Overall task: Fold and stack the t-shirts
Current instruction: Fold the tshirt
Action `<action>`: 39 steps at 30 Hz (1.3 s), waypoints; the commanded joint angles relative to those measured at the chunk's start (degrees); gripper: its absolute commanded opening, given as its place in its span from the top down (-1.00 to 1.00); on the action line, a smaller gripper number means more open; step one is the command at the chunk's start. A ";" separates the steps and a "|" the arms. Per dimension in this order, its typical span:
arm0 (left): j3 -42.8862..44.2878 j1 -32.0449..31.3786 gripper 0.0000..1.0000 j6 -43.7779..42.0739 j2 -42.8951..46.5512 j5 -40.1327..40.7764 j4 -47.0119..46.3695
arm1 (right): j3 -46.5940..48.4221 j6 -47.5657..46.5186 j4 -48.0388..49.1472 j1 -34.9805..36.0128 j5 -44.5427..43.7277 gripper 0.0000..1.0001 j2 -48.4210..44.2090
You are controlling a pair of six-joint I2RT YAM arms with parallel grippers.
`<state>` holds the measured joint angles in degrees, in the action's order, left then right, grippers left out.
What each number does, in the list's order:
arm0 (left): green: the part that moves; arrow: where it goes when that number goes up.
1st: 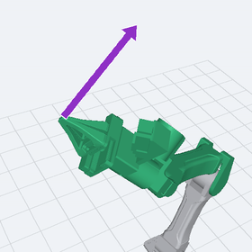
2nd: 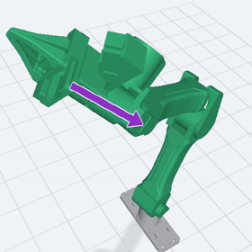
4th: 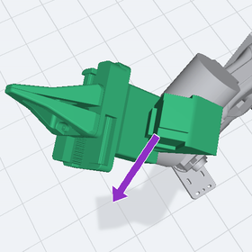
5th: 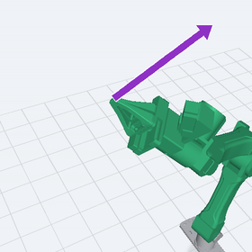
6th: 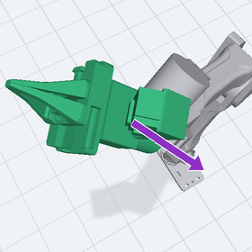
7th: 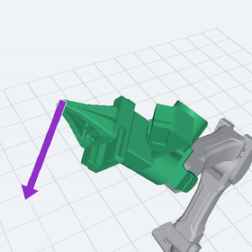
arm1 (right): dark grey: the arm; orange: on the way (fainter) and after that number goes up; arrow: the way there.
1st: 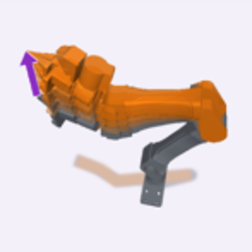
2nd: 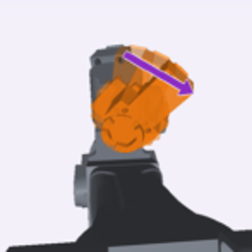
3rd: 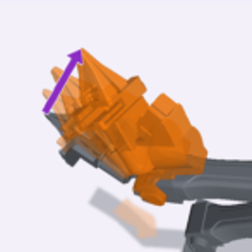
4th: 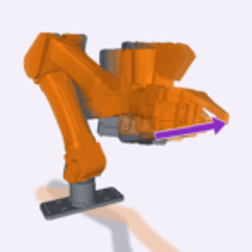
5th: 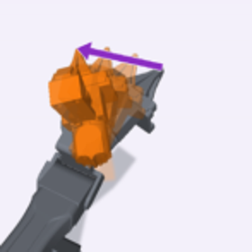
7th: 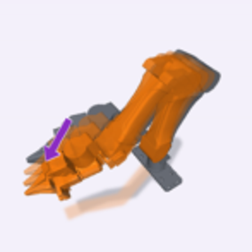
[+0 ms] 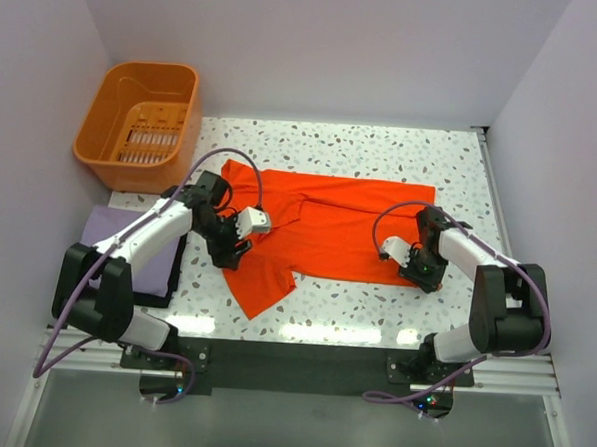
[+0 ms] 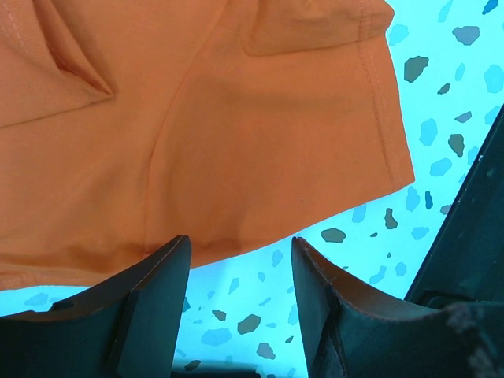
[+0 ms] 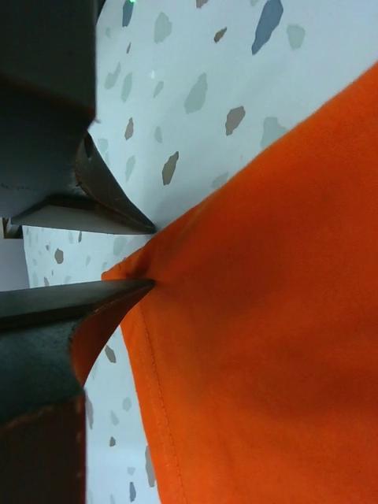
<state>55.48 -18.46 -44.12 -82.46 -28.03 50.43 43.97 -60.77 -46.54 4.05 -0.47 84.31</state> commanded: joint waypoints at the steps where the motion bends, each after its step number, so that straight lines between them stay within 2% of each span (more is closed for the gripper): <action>1: -0.20 -1.14 -0.17 -0.80 -0.25 -0.18 -1.65 | -1.95 -1.63 5.67 -0.10 -1.99 0.38 0.67; 2: -0.64 -1.40 -0.17 -0.62 -0.16 -0.09 -2.18 | -2.56 -1.54 6.28 -0.10 -2.17 0.52 0.94; 4: -2.39 -3.07 -0.17 0.34 0.36 0.43 -2.79 | -3.01 -1.37 8.04 -0.10 -3.04 0.67 1.90; 5: -3.27 -3.86 -0.18 0.78 0.71 0.96 -4.02 | -2.92 -1.28 8.22 -0.19 -3.13 0.83 1.99; 7: -6.24 -6.66 -0.20 2.45 2.38 3.67 -5.69 | -2.66 -0.93 8.31 -0.10 -3.13 0.99 1.82; 14: -11.18 -12.30 -0.21 7.81 4.06 12.11 -15.53 | -1.16 -0.66 6.82 -0.19 -2.96 1.00 1.20; 20: -13.99 -15.03 -0.20 8.17 1.34 16.25 -18.96 | 0.33 -0.57 6.20 -0.10 -2.69 1.00 2.08; 24: -17.50 -16.69 -0.12 6.86 -0.69 17.83 -19.41 | 1.21 -0.49 5.50 -0.10 -2.61 1.00 2.43; 27: -18.22 -17.49 0.13 6.15 -2.18 16.88 -17.04 | 1.39 -0.22 4.98 -0.10 -2.96 1.00 2.35; 28: -18.22 -17.40 0.40 6.24 -2.10 16.43 -16.25 | 1.39 -0.31 4.71 -0.10 -3.13 1.00 2.17; 31: -17.60 -17.49 0.81 6.24 0.36 14.68 -12.74 | 0.60 -1.10 2.87 -0.10 -2.09 1.00 -0.02; 33: -16.82 -17.49 1.00 6.59 2.99 14.32 -9.67 | -0.11 -1.71 1.12 -0.19 -1.73 1.00 -1.60; 39: -12.44 -16.18 1.00 5.71 8.53 13.97 -0.96 | 2.52 -2.59 -5.91 -1.76 0.38 1.00 -6.53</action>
<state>40.07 -35.57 -37.60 -77.28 -12.29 41.32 44.07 -61.63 -47.22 3.36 -1.87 80.77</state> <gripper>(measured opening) 0.021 0.014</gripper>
